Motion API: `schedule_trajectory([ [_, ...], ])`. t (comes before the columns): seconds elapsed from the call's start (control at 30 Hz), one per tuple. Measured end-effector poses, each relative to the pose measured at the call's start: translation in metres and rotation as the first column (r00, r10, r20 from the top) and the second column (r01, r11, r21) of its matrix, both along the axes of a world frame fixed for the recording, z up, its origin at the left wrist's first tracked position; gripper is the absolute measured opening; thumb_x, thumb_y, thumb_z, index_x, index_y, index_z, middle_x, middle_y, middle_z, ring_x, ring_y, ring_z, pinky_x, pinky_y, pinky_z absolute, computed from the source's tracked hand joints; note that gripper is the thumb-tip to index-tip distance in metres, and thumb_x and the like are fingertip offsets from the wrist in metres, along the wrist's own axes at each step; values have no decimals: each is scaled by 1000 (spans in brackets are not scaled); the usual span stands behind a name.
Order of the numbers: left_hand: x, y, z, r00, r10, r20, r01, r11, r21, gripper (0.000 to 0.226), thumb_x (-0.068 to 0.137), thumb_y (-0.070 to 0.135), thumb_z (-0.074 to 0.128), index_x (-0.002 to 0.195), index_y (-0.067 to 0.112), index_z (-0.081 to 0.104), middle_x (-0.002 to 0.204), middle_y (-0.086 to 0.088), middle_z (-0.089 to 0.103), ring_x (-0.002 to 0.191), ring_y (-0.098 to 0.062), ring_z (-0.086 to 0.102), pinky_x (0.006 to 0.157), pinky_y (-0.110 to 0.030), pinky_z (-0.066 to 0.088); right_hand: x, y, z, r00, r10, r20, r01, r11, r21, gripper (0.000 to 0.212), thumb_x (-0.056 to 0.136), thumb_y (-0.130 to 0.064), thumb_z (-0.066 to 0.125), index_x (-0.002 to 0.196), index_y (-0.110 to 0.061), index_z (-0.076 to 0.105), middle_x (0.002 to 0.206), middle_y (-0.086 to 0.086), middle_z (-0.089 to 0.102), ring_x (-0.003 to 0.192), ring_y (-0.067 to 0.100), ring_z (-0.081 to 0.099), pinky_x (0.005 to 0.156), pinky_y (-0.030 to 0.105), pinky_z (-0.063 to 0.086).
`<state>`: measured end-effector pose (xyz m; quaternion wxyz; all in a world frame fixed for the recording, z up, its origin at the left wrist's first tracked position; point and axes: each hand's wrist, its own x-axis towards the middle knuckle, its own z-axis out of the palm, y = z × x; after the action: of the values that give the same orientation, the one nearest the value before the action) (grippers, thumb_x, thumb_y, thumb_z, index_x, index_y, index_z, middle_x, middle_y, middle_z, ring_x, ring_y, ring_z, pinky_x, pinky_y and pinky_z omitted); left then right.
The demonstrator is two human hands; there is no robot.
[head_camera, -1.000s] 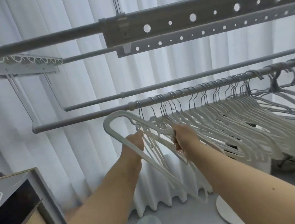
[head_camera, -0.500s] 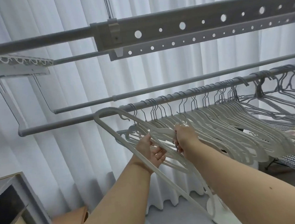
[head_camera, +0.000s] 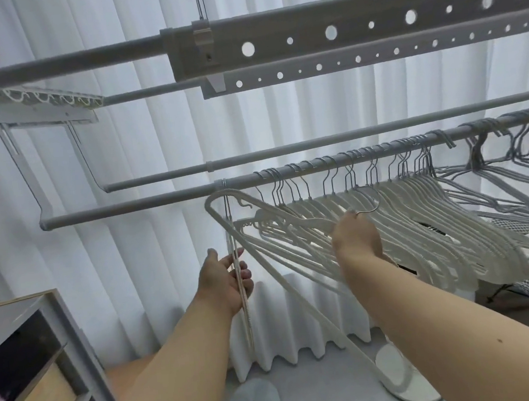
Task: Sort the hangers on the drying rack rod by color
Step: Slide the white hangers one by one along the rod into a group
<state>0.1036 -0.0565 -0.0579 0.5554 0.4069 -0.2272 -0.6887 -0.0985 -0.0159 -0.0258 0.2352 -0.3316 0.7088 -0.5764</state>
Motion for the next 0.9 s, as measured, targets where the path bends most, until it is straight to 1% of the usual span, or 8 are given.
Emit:
schedule_trajectory([
  [0.13, 8, 2, 2, 999, -10, 41, 9, 1000, 13, 47, 100, 51, 39, 96, 10, 60, 65, -3, 42, 47, -11, 36, 38, -13, 31, 3, 6, -6, 997, -62, -40, 62, 998, 0, 53, 105, -34, 15, 132, -3, 48, 133, 17, 55, 124, 37, 50, 98, 43, 37],
  [0.27, 9, 3, 5, 994, -13, 107, 11, 1000, 21, 10, 93, 15, 61, 91, 12, 52, 66, -1, 40, 36, -8, 36, 33, -12, 27, 8, 11, -8, 997, -71, -32, 72, 997, 10, 50, 104, -36, 15, 131, -8, 46, 130, 15, 57, 120, 38, 51, 95, 45, 38],
  [0.4, 8, 6, 7, 989, -20, 148, 20, 1000, 4, 10, 93, 8, 62, 91, 10, 53, 67, -2, 41, 35, -7, 37, 31, -12, 28, 25, 16, -2, 996, 33, -78, -32, 999, 15, 45, 105, -32, 16, 136, -11, 42, 134, 15, 55, 123, 37, 49, 97, 44, 37],
  [0.53, 7, 12, 10, 980, -11, 199, 18, 999, -32, 6, 94, 7, 62, 92, 4, 57, 68, -7, 50, 35, -8, 47, 34, -15, 43, 50, 10, 15, 973, 201, -112, -208, 976, -58, 29, 103, -29, 24, 106, -14, 49, 103, 7, 58, 91, 27, 50, 80, 34, 36],
  [0.6, 7, 16, 12, 978, 5, 208, 5, 999, -48, 6, 94, 6, 62, 95, 0, 59, 69, -11, 55, 39, -11, 54, 39, -18, 50, 65, 1, 26, 951, 288, -113, -299, 949, -98, 21, 102, -26, 33, 103, -13, 50, 94, 4, 58, 89, 26, 55, 79, 38, 44],
  [0.67, 6, 19, 13, 980, 7, 199, 4, 998, -55, 12, 94, 5, 61, 103, -3, 58, 70, -14, 57, 44, -14, 59, 43, -22, 54, 80, -13, 36, 921, 386, -51, -389, 914, -115, 14, 99, -21, 42, 105, -13, 50, 100, 10, 62, 94, 28, 62, 83, 43, 52],
  [0.73, 6, 21, 15, 982, 3, 190, 8, 998, -56, 17, 95, 4, 60, 109, -5, 58, 71, -15, 58, 48, -16, 61, 44, -24, 56, 92, -23, 45, 864, 501, 51, -493, 863, -113, 21, 95, -11, 47, 115, -7, 54, 102, 12, 61, 91, 27, 62, 84, 42, 53],
  [0.9, 9, 23, 18, 984, -33, 174, 41, 998, -38, 14, 96, 9, 57, 104, -1, 59, 74, -18, 60, 49, -20, 63, 46, -30, 58, 109, -46, 56, 779, 613, 133, -606, 790, -94, 37, 91, 6, 46, 127, 6, 50, 81, 6, 50, 89, 25, 53, 87, 39, 53],
])
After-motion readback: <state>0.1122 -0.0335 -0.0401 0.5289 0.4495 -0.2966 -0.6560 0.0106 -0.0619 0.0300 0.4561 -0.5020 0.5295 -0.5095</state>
